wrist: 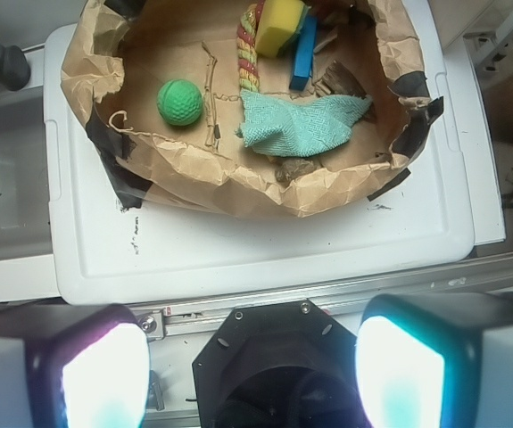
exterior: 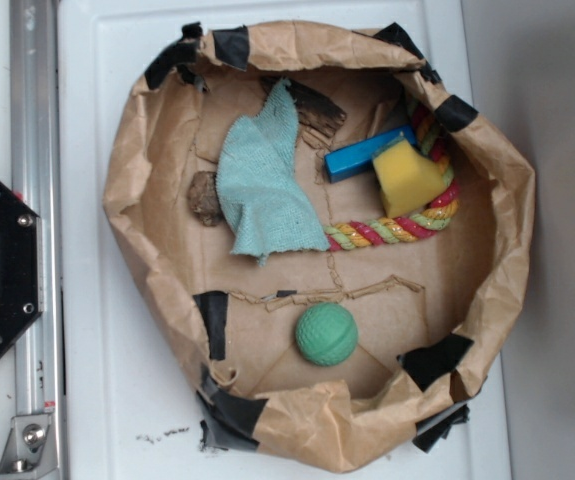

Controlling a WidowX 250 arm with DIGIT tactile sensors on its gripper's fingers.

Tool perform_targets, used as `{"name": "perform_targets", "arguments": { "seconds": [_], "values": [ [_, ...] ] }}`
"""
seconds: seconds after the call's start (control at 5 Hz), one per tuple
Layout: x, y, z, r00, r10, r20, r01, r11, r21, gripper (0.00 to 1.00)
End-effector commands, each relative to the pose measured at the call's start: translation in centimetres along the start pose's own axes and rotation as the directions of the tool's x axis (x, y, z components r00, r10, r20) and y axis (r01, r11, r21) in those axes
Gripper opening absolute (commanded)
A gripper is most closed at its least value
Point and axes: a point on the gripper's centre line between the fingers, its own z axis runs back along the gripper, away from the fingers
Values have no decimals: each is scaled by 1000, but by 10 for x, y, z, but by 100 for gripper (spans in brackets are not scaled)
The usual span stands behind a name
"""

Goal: Grab the blue cloth.

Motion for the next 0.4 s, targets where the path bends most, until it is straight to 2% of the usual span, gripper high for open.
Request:
{"name": "perform_targets", "arguments": {
  "seconds": [0.0, 0.2],
  "values": [
    [0, 0, 0, 1000, 0, 0, 0, 1000, 0, 100],
    [46, 2, -28, 999, 30, 36, -30, 999, 18, 100]
  ]
}}
